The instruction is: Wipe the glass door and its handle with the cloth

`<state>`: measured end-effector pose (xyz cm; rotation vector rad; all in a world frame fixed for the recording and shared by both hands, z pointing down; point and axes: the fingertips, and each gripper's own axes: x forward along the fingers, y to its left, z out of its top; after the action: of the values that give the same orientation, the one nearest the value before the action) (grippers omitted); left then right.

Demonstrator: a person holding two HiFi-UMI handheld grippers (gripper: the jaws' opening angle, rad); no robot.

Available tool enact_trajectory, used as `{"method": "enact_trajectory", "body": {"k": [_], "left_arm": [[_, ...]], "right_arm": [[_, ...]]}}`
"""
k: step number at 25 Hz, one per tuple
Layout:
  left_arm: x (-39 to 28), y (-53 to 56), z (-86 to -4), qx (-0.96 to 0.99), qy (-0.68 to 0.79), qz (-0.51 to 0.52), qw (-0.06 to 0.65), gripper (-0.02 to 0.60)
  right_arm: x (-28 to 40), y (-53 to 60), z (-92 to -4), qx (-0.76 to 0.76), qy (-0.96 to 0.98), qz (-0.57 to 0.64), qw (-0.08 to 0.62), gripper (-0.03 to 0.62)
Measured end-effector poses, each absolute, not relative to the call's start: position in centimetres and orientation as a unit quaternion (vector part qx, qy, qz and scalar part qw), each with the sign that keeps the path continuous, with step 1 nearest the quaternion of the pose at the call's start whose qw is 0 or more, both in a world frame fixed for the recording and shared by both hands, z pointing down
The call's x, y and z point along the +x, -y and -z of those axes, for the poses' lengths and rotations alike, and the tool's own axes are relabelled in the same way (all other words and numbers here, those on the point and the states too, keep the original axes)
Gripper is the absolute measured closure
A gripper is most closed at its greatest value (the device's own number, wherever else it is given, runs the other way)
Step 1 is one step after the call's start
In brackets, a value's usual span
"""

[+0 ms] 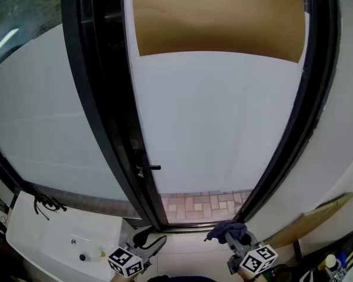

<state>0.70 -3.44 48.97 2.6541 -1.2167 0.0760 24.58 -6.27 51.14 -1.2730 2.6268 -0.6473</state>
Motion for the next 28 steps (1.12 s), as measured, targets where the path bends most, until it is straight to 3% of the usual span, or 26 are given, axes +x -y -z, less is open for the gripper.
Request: {"method": "enact_trajectory", "body": {"k": [12, 21, 28], "left_arm": [[0.1, 4.7, -50.1, 0.899, 0.421, -0.019, 0.117, 0.362], [-3.2, 8.7, -49.0, 0.911, 0.398, 0.003, 0.104, 0.362], [-6.2, 11.1, -48.8, 0.912, 0.398, 0.015, 0.102, 0.362]], "right_arm": [[23.5, 10.9, -46.2, -0.400, -0.907, 0.120, 0.045, 0.461], [12.9, 16.8, -37.1, -0.335, -0.942, -0.019, 0.026, 0.461], [3.0, 21.4, -33.5, -0.278, -0.952, -0.124, -0.026, 0.461]]}}
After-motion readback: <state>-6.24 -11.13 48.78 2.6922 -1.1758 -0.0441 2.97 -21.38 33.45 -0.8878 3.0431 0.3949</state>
